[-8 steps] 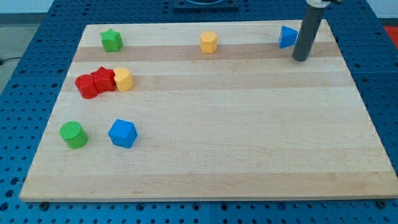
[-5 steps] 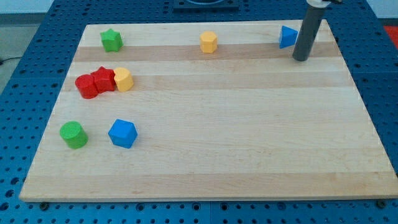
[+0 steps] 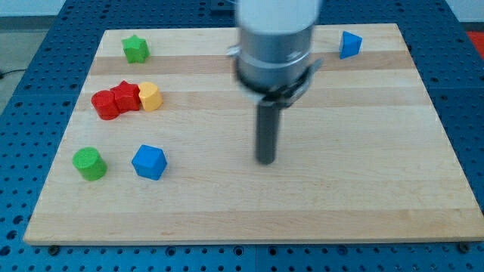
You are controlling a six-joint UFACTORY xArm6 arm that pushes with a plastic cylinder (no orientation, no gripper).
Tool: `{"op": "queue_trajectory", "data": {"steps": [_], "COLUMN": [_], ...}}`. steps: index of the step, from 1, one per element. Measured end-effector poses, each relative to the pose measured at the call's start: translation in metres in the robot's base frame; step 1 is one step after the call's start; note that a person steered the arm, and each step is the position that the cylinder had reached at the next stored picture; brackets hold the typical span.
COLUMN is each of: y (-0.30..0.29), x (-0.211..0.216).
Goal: Push the green circle towards the red circle
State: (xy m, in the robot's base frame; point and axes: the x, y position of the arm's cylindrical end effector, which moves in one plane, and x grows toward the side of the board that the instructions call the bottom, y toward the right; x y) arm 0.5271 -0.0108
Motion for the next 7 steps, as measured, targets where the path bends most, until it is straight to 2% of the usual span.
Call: {"op": "queue_trajectory", "data": {"steps": [1, 2, 3, 4, 6, 7], "y": [-0.071, -0.154, -0.201, -0.228, -0.227, -0.218], "x": [0.038, 0.053, 0.050, 0.038, -0.028, -0.028]}}
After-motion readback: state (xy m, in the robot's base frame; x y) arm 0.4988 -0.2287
